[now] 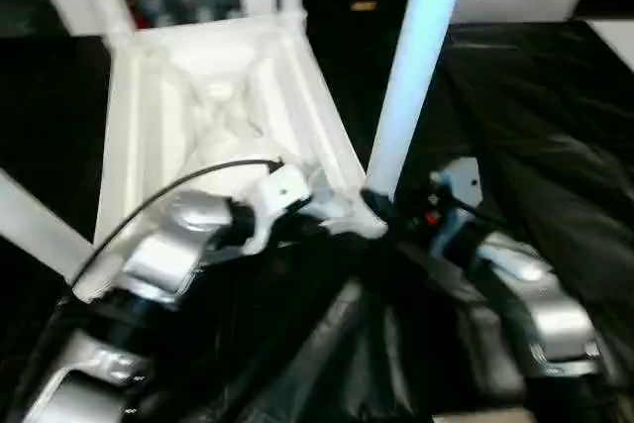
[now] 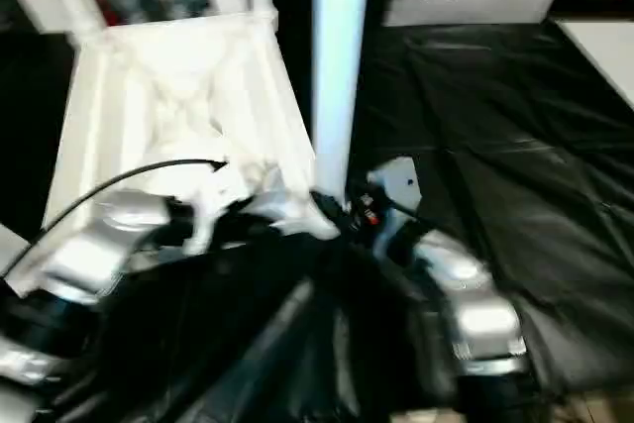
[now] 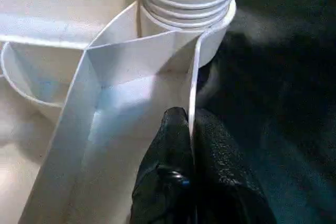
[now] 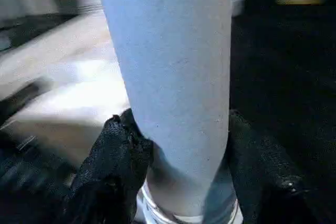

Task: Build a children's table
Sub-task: Rotate leg to tighten

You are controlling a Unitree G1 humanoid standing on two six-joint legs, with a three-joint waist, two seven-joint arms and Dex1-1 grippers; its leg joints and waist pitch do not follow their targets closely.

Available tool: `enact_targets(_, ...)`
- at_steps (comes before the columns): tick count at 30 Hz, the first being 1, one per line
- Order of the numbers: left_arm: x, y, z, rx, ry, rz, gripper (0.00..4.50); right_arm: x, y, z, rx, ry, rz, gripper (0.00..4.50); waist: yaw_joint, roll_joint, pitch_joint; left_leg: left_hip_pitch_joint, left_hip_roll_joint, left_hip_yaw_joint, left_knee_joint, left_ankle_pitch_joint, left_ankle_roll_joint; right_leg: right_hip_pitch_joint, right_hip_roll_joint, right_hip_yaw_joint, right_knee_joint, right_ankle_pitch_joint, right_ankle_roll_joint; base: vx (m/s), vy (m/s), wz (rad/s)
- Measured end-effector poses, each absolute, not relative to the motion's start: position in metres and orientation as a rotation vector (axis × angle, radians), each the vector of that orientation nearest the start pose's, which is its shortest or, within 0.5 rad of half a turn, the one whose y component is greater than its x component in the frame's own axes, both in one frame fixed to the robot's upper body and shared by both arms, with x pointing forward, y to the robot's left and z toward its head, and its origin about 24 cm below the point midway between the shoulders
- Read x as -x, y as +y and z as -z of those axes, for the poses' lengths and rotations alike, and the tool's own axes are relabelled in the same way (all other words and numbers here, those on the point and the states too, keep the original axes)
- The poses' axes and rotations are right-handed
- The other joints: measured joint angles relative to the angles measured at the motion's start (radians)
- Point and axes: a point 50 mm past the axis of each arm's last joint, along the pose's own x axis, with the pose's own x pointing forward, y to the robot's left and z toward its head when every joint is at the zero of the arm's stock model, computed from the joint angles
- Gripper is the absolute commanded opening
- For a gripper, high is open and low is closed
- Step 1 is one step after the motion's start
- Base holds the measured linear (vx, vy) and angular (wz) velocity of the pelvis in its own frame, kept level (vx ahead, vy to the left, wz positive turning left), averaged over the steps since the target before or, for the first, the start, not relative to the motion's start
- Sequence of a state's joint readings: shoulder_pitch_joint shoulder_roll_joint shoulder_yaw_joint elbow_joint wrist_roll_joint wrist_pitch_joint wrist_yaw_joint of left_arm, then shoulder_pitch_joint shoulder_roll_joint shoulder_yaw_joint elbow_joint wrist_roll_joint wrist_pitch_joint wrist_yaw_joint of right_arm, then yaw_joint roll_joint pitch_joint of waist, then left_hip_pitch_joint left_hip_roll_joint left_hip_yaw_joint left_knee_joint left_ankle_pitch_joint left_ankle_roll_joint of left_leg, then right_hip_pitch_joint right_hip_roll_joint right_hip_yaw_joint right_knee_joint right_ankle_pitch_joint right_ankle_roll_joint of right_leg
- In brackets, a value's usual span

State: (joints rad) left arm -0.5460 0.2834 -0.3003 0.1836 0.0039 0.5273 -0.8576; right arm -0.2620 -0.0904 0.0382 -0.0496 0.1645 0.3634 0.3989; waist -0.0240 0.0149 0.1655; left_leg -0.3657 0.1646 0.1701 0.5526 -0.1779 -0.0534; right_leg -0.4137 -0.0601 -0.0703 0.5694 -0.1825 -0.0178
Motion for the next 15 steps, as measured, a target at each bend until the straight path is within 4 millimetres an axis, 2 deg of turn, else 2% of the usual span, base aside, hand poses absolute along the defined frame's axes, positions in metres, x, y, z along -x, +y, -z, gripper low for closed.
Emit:
enact_targets(1,-0.317,0.086,-0.086,-0.353,0.382,1.021,0.0,-0.298,-0.109,-0.091,-0.065,0.058,-0.468,1.98,-0.005,0.003,0.006,-0.002,-0.001,-0.01,0.0,0.0,0.0,0.0,0.0,-0.011,-0.012,-0.003,0.002,-0.133,0.032,-0.32)
enact_targets(2,-0.319,0.081,-0.087,-0.358,0.373,0.992,0.0,-0.303,-0.104,-0.093,-0.068,0.055,-0.409,1.98,-0.012,0.011,0.011,-0.003,0.0,-0.025,-0.001,0.0,0.0,0.003,-0.001,-0.032,-0.029,-0.009,0.004,-0.128,0.053,-0.34)
enact_targets(3,-0.321,0.077,-0.088,-0.363,0.363,0.97,0.0,-0.306,-0.101,-0.095,-0.073,0.052,-0.36,1.98,-0.022,0.021,0.021,-0.008,0.004,-0.042,-0.007,-0.001,-0.001,0.015,-0.003,-0.064,-0.054,-0.016,0.004,-0.128,0.053,-0.34)
enact_targets(4,-0.322,0.075,-0.089,-0.369,0.36,0.963,0.0,-0.306,-0.099,-0.094,-0.078,0.053,-0.333,1.98,-0.012,0.027,0.027,-0.011,0.006,-0.049,-0.013,-0.001,-0.001,0.013,-0.003,-0.068,-0.021,-0.054,0.002,-0.154,0.055,-0.21)
enact_targets(5,-0.321,0.071,-0.088,-0.373,0.36,0.968,0.0,-0.304,-0.102,-0.092,-0.083,0.06,-0.305,2.32,-0.001,0.025,0.029,-0.011,0.004,-0.041,-0.013,-0.001,-0.001,0.014,-0.007,-0.039,0.042,-0.086,-0.011,-0.103,-0.028,0.14)
enact_targets(6,-0.321,0.068,-0.088,-0.39,0.355,0.974,0.0,-0.302,-0.104,-0.091,-0.083,0.058,-0.288,2.53,0.016,-0.016,0.02,-0.002,-0.008,-0.013,-0.014,-0.001,-0.002,0.031,-0.027,0.008,0.08,-0.094,0.012,-0.103,-0.028,0.14)
enact_targets(7,-0.321,0.069,-0.089,-0.398,0.347,0.972,0.0,-0.302,-0.103,-0.092,-0.084,0.053,-0.291,2.67,0.028,-0.023,0.024,0.005,-0.017,-0.012,-0.003,-0.005,-0.006,0.013,-0.029,0.014,0.08,-0.086,0.017,0.021,-0.117,0.09)
enact_targets(8,-0.32,0.069,-0.089,-0.398,0.343,0.974,0.0,-0.302,-0.102,-0.093,-0.082,0.048,-0.295,2.67,0.033,-0.02,0.026,-0.001,-0.021,-0.03,0.013,-0.021,0.002,0.014,-0.03,0.004,0.073,-0.086,0.018,0.091,-0.048,-0.41)
enact_targets(9,-0.32,0.069,-0.09,-0.396,0.34,0.982,0.0,-0.301,-0.102,-0.094,-0.082,0.043,-0.299,2.8,0.046,-0.001,0.023,-0.006,-0.025,-0.06,0.014,-0.019,-0.001,0.015,-0.03,-0.013,0.067,-0.086,0.018,0.091,-0.048,-0.41)
enact_targets(10,-0.319,0.068,-0.091,-0.398,0.335,0.992,0.0,-0.3,-0.103,-0.094,-0.082,0.039,-0.298,2.93,0.048,0.009,0.021,-0.007,-0.023,-0.069,0.005,0.003,-0.022,0.014,-0.029,-0.023,0.063,-0.085,0.017,0.074,0.043,-0.42)
enact_targets(11,-0.317,0.068,-0.091,-0.41,0.33,1.002,0.0,-0.298,-0.106,-0.093,-0.081,0.038,-0.307,3.02,0.048,0.012,0.018,-0.007,-0.02,-0.068,-0.001,0.011,-0.022,0.016,-0.026,-0.025,0.056,-0.083,0.015,0.0,0.0,0.0)
enact_targets(12,-0.315,0.07,-0.093,-0.436,0.315,1.017,0.0,-0.292,-0.111,-0.088,-0.074,0.046,-0.335,3.07,0.047,0.009,0.015,-0.011,-0.017,-0.068,-0.004,0.011,-0.022,0.017,-0.021,-0.024,0.041,-0.066,0.008,0.0,0.0,0.0)
enact_targets(14,-0.312,0.074,-0.095,-0.453,0.306,1.038,0.0,-0.288,-0.115,-0.084,-0.077,0.057,-0.365,3.25,0.045,0.006,0.012,-0.011,-0.016,-0.058,-0.001,0.009,-0.016,0.018,-0.019,-0.016,0.025,-0.014,-0.002,0.067,0.017,0.02)
enact_targets(15,-0.31,0.079,-0.094,-0.463,0.3,1.048,0.0,-0.286,-0.12,-0.082,-0.064,0.055,-0.388,3.37,0.042,0.011,0.009,-0.014,-0.015,-0.053,-0.004,0.008,-0.014,0.016,-0.019,-0.013,0.022,-0.014,-0.002,0.07,0.019,-0.01)
